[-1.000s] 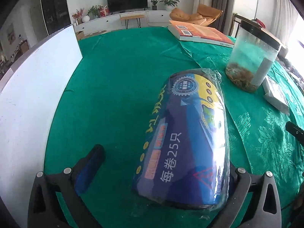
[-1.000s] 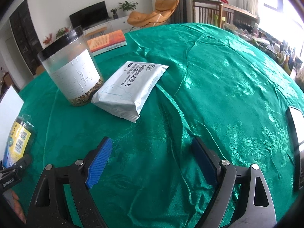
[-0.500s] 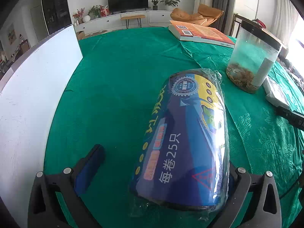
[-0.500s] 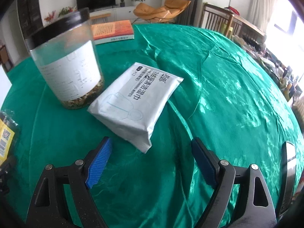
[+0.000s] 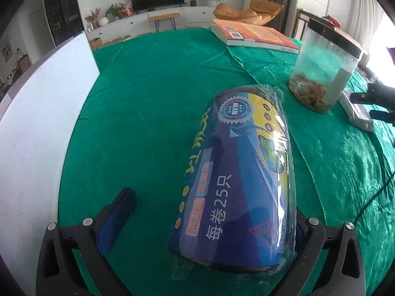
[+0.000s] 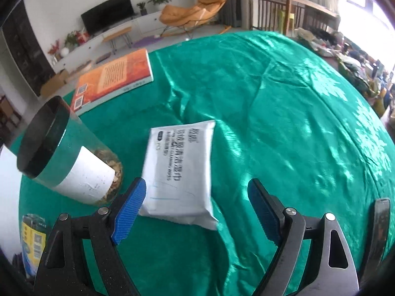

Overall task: Organize soft objects
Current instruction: 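Grasp the wipes packet with the right tool while the left tool holds the roll, then carry roll and wipes packet into the cardboard box and open both tools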

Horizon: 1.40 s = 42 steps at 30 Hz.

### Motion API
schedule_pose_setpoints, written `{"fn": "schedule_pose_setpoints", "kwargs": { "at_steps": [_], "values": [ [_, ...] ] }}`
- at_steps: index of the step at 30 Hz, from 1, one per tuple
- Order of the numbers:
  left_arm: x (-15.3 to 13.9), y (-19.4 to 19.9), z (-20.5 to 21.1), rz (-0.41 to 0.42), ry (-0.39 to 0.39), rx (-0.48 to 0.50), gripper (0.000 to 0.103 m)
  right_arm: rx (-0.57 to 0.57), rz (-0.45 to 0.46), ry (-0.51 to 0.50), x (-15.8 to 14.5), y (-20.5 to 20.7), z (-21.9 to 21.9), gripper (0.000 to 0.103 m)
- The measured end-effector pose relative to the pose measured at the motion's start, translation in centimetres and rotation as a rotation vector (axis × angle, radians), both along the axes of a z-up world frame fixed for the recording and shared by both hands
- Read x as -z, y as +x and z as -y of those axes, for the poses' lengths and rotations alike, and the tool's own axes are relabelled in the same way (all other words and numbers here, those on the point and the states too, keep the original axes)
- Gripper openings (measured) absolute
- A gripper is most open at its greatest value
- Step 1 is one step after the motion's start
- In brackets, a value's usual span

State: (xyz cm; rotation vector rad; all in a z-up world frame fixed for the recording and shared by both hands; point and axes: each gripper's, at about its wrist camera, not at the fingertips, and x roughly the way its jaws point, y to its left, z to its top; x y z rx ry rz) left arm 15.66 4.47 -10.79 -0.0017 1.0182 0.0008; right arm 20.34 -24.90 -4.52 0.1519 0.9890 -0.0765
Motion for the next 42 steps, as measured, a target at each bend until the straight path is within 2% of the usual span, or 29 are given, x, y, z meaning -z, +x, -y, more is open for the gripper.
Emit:
{"fn": "schedule_pose_setpoints", "kwargs": {
  "at_steps": [3,4,5,6,8,12,15,17,19,21,25,26,27,29,30,33,35,38,42],
  "values": [
    [-0.6,0.3,0.0,-0.015,0.01,0.009,0.102,-0.066,-0.135,-0.011,3.0,3.2,-1.6,0.085],
    [-0.8,0.3,0.0,-0.003,0.003,0.015,0.094,-0.087,-0.103,-0.081,2.9,3.5,-2.2,0.081],
    [-1.0,0.3,0.1,0.006,-0.026,0.033,0.071,-0.112,-0.096,-0.113,2.9,3.8,-2.7,0.07],
    [-1.2,0.3,0.1,0.007,-0.056,0.043,0.056,-0.111,-0.1,-0.12,2.8,3.9,-2.7,0.068],
    [-1.7,0.0,0.0,0.027,-0.074,0.018,0.056,-0.076,-0.077,-0.089,1.8,3.6,-1.7,0.067],
    [-4.5,-2.2,-2.1,0.072,-0.261,-0.039,0.056,-0.032,0.077,-0.089,-3.7,0.7,-0.8,0.067],
    [-8.3,-4.9,-4.7,0.127,-0.369,-0.06,0.056,-0.108,0.156,-0.077,-8.6,-1.6,-3.2,0.067],
    [-10.9,-6.7,-6.9,0.166,-0.379,-0.067,0.056,-0.206,0.192,-0.037,-11.5,-3.5,-6.7,0.067],
    [-13.3,-9.1,-10.0,0.204,-0.345,-0.1,0.056,-0.318,0.201,0.036,-13.5,-5.1,-11.0,0.067],
    [-14.9,-11.4,-13.5,0.225,-0.29,-0.159,0.056,-0.45,0.186,0.155,-14.9,-7.1,-16.2,0.067],
    [-15.6,-16.3,-20.7,0.206,-0.098,-0.328,0.059,-0.689,0.141,0.309,-15.7,-11.7,-27.1,0.067],
    [-15.3,-17.5,-22.4,0.197,-0.038,-0.373,0.067,-0.743,0.121,0.348,-15.6,-12.9,-29.7,0.067],
    [-14.9,-18.6,-23.8,0.189,0.016,-0.414,0.081,-0.787,0.104,0.374,-15.3,-14.0,-31.9,0.068],
    [-14.5,-20.4,-25.9,0.179,0.112,-0.499,0.095,-0.868,0.076,0.404,-14.4,-15.9,-36.2,0.071],
    [-14.4,-21.1,-26.6,0.187,0.138,-0.528,0.097,-0.892,0.056,0.42,-13.7,-16.5,-37.7,0.076],
    [-14.6,-22.6,-27.3,0.218,0.175,-0.568,0.1,-0.928,-0.035,0.477,-11.5,-17.4,-40.0,0.077],
    [-14.9,-23.2,-26.9,0.237,0.196,-0.57,0.102,-0.93,-0.037,0.473,-11.0,-17.6,-39.7,0.077],
    [-15.4,-23.2,-25.6,0.24,0.218,-0.57,0.102,-0.926,0.027,0.346,-11.1,-16.9,-38.4,0.077],
    [-15.8,-23.1,-24.0,0.231,0.159,-0.594,0.102,-0.928,0.09,0.194,-11.3,-17.2,-38.1,0.077]
  ]
}}
